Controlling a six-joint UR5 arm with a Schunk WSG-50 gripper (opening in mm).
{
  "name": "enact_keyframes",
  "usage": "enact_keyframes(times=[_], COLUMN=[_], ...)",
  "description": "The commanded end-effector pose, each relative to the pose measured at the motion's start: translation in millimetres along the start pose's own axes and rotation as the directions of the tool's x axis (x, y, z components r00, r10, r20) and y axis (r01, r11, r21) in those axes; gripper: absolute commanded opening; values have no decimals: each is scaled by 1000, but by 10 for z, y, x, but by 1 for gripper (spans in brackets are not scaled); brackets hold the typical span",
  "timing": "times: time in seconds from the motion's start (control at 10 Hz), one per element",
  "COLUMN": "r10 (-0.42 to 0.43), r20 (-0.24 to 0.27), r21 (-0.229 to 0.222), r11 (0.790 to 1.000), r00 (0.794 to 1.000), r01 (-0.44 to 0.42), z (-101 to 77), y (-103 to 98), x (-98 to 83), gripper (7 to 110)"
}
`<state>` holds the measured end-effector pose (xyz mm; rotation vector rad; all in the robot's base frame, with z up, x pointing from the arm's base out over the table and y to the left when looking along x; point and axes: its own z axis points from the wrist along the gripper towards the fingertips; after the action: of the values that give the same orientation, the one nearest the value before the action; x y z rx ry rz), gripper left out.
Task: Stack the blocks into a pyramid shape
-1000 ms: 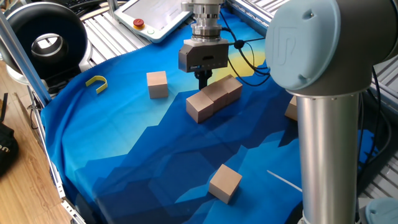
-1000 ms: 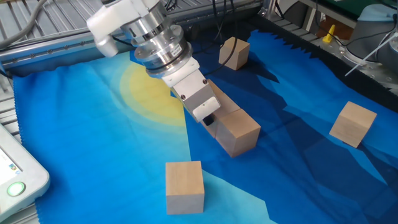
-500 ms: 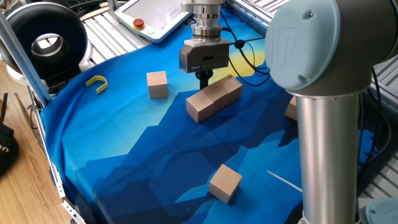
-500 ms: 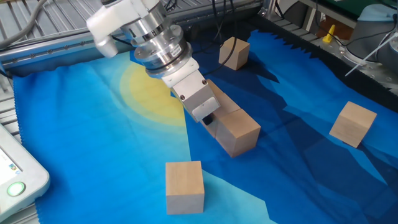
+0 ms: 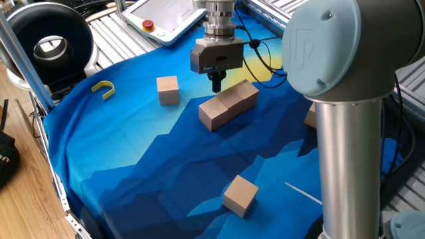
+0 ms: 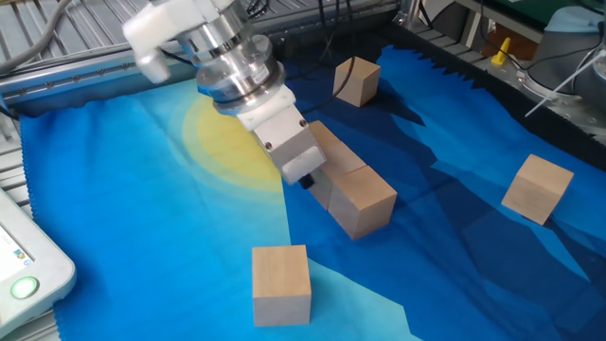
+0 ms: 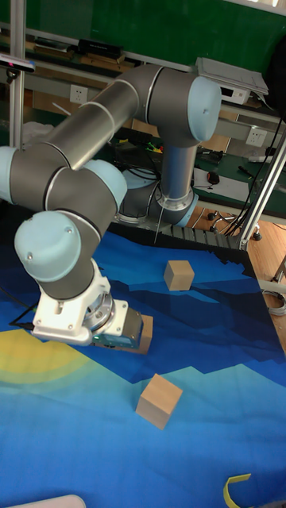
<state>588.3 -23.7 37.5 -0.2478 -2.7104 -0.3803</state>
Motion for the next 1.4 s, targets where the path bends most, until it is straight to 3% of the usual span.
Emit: enact_keyframes(times=[0.0, 0.1, 0.3, 0.6, 0.8, 1.0, 1.2, 1.3], r10=[-2, 22, 73, 109, 94, 82, 65, 53], r20=[8, 3, 53, 29, -27, -52, -34, 4], r21=[-36, -32, 128, 261, 275, 288, 274, 254], r11=[999, 999, 989, 959, 958, 956, 960, 966], r00=[1000, 1000, 996, 994, 995, 995, 997, 999], r01=[2, -22, -80, -113, -82, -64, -53, -52], z=[-388, -441, -485, -495, -471, -404, -398, -476], y=[90, 78, -344, -736, -855, -988, -995, -909], x=[73, 134, 41, 49, 104, 66, 16, -22], gripper=[7, 7, 7, 7, 7, 7, 7, 7])
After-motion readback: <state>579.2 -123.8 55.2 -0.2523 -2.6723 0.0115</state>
